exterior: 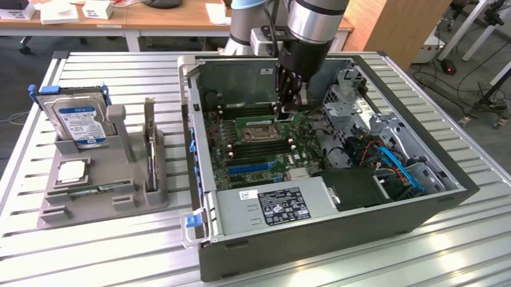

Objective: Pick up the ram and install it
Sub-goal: 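Insert the ram into the slot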

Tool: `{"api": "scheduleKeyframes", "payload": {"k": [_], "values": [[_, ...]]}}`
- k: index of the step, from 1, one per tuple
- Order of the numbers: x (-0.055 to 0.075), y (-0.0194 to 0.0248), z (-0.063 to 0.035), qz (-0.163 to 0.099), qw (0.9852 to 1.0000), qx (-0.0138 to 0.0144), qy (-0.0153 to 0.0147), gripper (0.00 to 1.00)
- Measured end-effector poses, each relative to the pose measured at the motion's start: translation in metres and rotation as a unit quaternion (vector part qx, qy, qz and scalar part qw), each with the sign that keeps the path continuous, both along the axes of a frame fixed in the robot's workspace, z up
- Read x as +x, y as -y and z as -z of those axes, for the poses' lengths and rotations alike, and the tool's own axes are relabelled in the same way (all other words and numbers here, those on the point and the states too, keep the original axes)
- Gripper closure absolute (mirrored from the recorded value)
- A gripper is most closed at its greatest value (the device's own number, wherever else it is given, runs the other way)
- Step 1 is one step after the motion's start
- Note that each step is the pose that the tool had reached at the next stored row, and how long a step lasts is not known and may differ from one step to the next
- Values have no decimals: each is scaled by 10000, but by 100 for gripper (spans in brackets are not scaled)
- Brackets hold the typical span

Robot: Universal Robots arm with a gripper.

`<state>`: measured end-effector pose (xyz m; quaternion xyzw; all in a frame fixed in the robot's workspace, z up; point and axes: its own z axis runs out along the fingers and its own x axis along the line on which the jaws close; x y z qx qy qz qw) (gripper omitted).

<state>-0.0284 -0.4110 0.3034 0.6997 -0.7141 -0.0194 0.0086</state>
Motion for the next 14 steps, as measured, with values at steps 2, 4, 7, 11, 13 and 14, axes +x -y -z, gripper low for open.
{"api": "scheduleKeyframes", "payload": {"k": [2, 4, 7, 11, 13, 14], "values": [[0, 0, 9, 0, 10000, -1, 0, 89], [0, 0, 9, 0, 10000, 0, 0, 89], [0, 0, 14, 0, 10000, 2, 1, 89], [0, 0, 39, 0, 10000, 1, 0, 89], [0, 0, 52, 0, 10000, 1, 0, 89], [0, 0, 58, 0, 10000, 1, 0, 89]]}}
